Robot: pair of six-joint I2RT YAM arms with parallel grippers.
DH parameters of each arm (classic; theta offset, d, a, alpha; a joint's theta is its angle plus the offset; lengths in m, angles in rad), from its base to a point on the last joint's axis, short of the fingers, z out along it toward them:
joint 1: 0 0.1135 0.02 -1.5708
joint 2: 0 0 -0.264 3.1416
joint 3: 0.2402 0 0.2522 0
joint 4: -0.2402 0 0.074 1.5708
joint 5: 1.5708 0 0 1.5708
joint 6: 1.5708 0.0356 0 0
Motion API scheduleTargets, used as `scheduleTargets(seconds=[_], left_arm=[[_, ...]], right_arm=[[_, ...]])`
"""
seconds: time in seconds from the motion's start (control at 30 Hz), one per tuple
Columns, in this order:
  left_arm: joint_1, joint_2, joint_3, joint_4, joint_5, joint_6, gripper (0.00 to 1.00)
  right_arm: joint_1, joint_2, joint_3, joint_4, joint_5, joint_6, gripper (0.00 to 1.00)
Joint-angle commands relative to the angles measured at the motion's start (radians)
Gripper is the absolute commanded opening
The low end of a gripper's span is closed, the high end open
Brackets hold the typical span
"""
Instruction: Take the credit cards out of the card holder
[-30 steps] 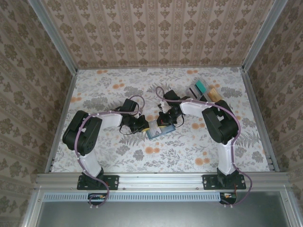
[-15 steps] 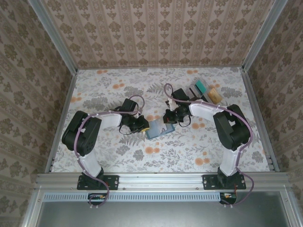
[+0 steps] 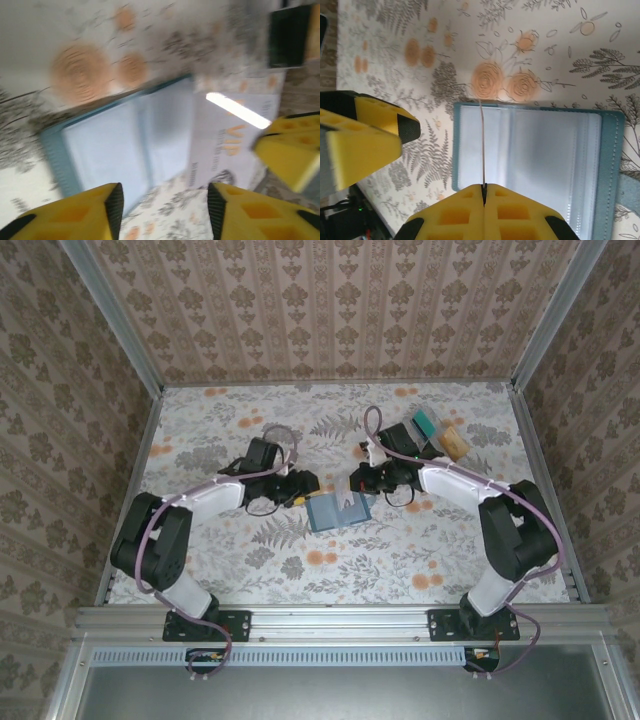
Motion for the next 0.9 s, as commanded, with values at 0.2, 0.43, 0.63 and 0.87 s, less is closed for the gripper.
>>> scheduleTargets(seconds=[0.2,0.43,0.63,0.87], left_arm=[[0.008,-0.034,-0.044,0.332,0.181,-0.130,0.78],[0.013,-0.014,-0.035,0.456,0.255,-0.193,0.83],[0.018,-0.016,-0.051,0.594,0.278,-0.265,0.56],[0.018,-0.046,-0.059,0.590,0.256,-0.267,0.16]], right_arm=[[-0.040,-0.099,-0.073,0.248,-0.266,0.171,0.00],[-0.059,-0.127,-0.087,0.353,-0.365,0.254,0.00],[-0.071,-0.137,-0.101,0.413,-0.397,0.305,0.00],[-0.082,-0.140,-0.112,0.454,-0.397,0.347,0.00]])
